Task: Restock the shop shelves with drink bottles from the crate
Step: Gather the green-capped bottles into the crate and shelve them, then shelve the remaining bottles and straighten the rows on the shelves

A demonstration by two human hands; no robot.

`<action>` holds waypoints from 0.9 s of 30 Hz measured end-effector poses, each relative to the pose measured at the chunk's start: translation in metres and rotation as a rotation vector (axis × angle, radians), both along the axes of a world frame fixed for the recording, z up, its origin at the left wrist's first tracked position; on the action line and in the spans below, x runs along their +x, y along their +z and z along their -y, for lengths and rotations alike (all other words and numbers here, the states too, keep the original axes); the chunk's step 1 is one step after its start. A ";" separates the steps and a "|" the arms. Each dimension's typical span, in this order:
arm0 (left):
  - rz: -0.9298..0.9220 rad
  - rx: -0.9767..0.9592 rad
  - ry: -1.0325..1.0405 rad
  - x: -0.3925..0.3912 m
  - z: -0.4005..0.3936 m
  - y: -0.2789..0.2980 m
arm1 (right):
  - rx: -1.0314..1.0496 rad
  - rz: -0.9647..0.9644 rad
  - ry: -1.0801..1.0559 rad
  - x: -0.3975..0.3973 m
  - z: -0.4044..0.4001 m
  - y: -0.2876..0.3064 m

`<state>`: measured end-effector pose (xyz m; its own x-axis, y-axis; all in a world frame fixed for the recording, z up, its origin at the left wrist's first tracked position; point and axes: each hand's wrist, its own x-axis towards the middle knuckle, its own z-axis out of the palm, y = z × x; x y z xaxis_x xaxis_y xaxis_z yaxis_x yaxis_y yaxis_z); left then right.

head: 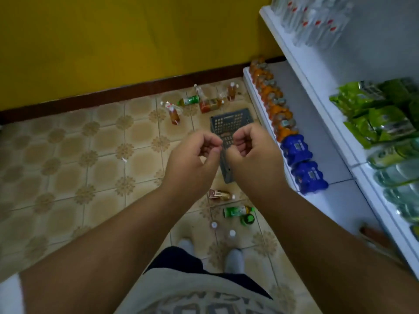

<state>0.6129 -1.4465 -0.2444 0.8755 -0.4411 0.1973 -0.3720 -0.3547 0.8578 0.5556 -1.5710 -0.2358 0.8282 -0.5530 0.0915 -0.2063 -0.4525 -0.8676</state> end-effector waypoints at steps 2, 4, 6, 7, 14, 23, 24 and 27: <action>0.032 -0.006 -0.077 0.002 0.006 -0.008 | -0.016 -0.016 -0.044 -0.006 -0.001 -0.006; 0.037 -0.004 -0.133 0.006 0.007 -0.017 | -0.034 -0.041 -0.093 -0.010 -0.002 -0.011; -0.001 0.008 -0.222 0.015 0.008 -0.035 | -0.025 -0.092 -0.192 -0.015 -0.005 -0.024; -0.006 0.025 -0.274 0.020 0.010 -0.047 | -0.014 -0.107 -0.252 -0.017 -0.007 -0.034; 0.001 0.236 -0.491 0.029 0.042 -0.135 | 0.086 -0.201 -0.447 -0.032 -0.006 -0.128; -0.169 0.359 -0.491 -0.008 0.097 -0.358 | 0.193 -0.366 -0.571 -0.071 0.032 -0.372; -0.199 0.379 -0.486 -0.013 0.104 -0.389 | 0.200 -0.411 -0.577 -0.077 0.037 -0.406; -0.250 0.439 -0.510 -0.021 0.120 -0.483 | 0.234 -0.554 -0.608 -0.089 0.050 -0.506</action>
